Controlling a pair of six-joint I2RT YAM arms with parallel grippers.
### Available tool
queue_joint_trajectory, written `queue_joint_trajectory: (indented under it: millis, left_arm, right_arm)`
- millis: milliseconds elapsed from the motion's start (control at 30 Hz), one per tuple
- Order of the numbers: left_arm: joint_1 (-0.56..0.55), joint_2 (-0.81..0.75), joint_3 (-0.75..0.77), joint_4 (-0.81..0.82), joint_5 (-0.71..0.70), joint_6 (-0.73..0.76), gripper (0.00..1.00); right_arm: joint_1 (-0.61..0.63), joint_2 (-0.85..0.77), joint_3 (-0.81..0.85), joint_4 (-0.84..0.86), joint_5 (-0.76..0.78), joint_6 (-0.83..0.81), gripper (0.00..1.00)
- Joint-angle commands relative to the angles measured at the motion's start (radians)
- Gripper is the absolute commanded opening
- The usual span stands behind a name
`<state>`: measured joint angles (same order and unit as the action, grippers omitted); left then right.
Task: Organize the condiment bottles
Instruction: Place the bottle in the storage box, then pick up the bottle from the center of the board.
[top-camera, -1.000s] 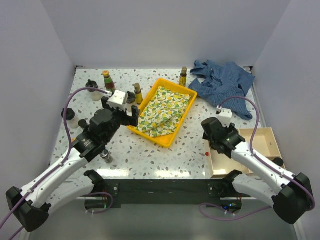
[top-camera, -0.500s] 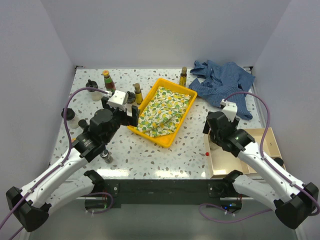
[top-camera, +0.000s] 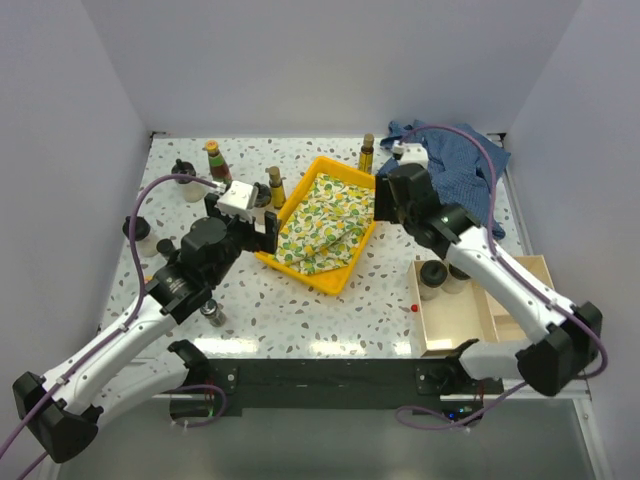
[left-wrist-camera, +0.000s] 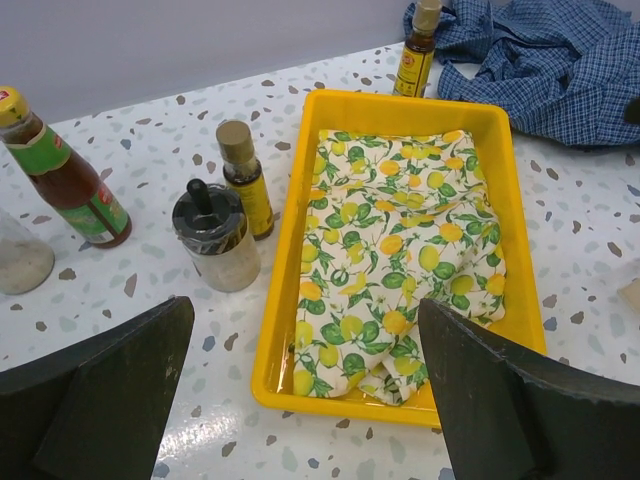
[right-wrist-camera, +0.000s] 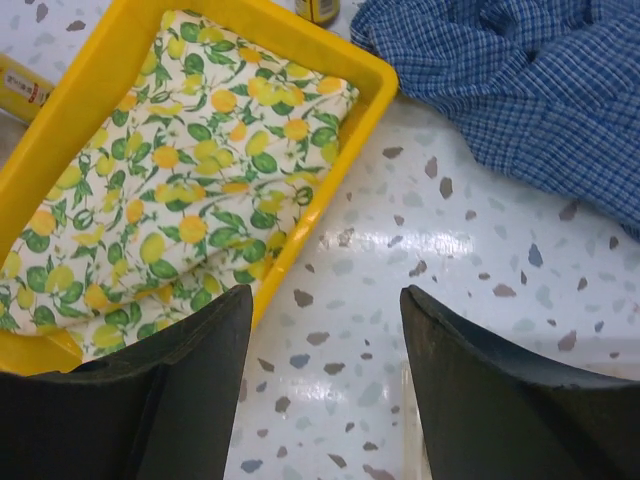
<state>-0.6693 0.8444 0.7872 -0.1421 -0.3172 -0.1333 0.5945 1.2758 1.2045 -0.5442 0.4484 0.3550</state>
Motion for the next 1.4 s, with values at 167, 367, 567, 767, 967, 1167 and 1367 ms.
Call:
queue_joint_trajectory:
  millis: [167,367,567,767,967,1167,1367]
  left_arm:
    - [-0.001,-0.004,0.006,0.039,-0.01,0.027,1.0]
    - [-0.001,-0.024,0.004,0.041,-0.014,0.027,1.0]
    - [-0.003,-0.024,0.004,0.042,-0.007,0.029,1.0]
    - [-0.001,-0.034,0.006,0.044,0.012,0.027,1.0]
    - [-0.001,-0.045,0.006,0.047,0.013,0.027,1.0]
    - [-0.003,-0.044,0.006,0.049,0.017,0.026,1.0]
    - [-0.001,-0.036,0.006,0.047,0.017,0.027,1.0]
  right_arm:
    - [-0.03,0.428,0.371,0.288,0.061,-0.212,0.62]
    - [-0.087,0.682,0.596,0.308,-0.008,-0.188,0.61]
    - [-0.111,0.885,0.808,0.271,0.084,-0.212,0.59]
    - [-0.14,0.964,0.911,0.264,0.102,-0.212,0.59]
    - [-0.147,0.988,0.937,0.266,0.107,-0.255,0.62]
    - [-0.174,1.004,0.931,0.276,0.098,-0.237,0.62]
    - [-0.186,1.025,0.926,0.28,0.065,-0.231,0.58]
